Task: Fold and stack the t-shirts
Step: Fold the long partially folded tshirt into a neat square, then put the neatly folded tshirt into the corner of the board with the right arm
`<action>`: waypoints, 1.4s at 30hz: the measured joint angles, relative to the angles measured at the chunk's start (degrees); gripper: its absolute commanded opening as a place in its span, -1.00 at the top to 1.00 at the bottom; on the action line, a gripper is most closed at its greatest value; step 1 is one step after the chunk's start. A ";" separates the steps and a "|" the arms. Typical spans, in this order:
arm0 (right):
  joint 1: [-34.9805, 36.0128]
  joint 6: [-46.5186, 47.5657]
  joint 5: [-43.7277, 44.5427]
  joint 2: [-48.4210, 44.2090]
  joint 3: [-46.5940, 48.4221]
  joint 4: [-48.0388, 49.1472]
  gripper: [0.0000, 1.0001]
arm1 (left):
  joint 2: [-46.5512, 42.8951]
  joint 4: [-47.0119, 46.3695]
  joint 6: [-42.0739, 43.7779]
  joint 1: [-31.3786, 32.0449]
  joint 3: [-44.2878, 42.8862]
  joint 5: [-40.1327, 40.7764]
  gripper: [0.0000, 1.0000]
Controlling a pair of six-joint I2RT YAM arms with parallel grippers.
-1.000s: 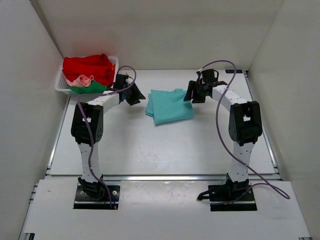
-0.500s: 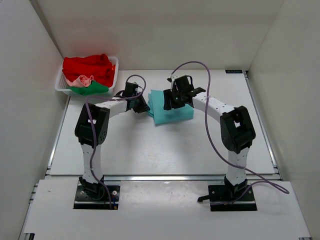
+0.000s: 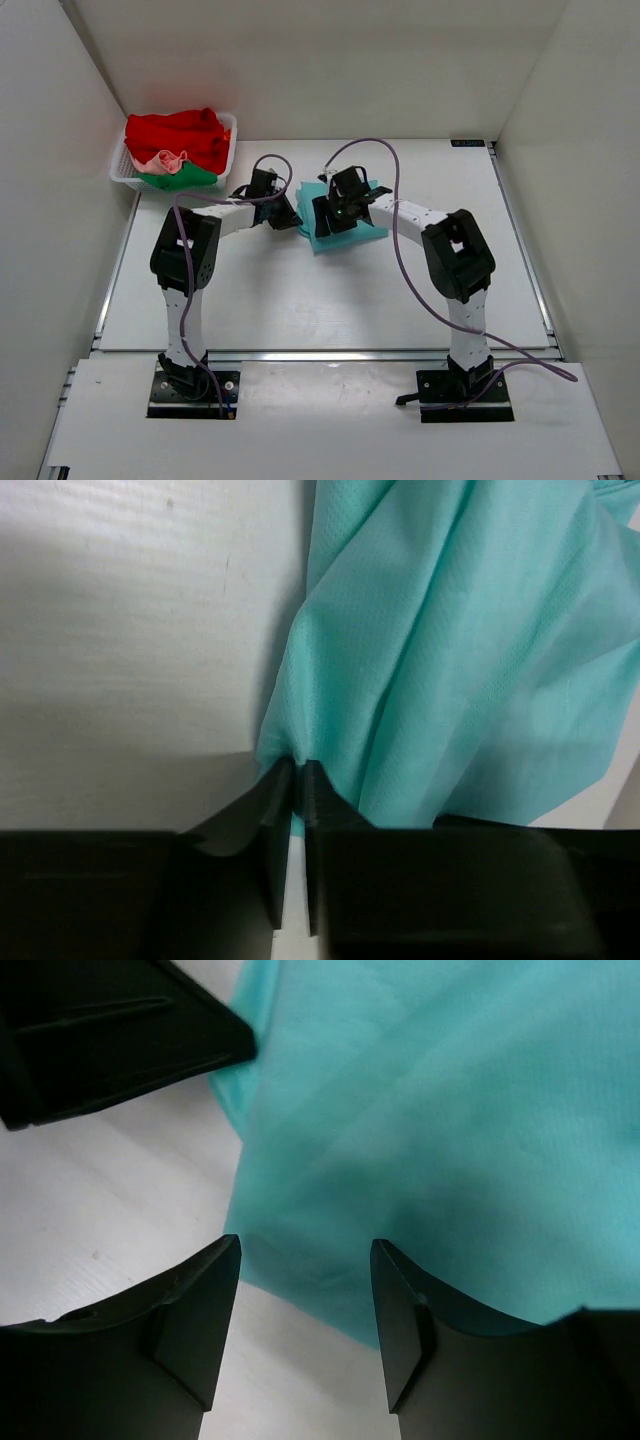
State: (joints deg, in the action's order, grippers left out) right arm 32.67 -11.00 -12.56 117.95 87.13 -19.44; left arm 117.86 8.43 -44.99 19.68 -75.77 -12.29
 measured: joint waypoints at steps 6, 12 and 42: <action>-5.88 -0.39 -1.86 3.26 4.35 -3.72 -0.10 | -1.03 -2.21 -1.81 0.42 3.19 -2.60 0.02; -9.55 -1.46 -0.42 12.09 15.87 -7.89 -0.10 | -4.09 -2.69 -2.56 -0.17 4.11 -5.44 -0.09; -29.75 -3.41 -17.84 -3.21 -8.31 -4.26 -0.36 | -25.20 -0.13 -0.66 -4.81 13.62 -10.80 -0.06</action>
State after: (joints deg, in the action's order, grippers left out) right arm 2.92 -14.41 -30.39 114.74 78.83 -23.70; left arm 92.66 8.29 -45.65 14.87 -62.15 -23.09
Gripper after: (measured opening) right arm 0.668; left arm 0.528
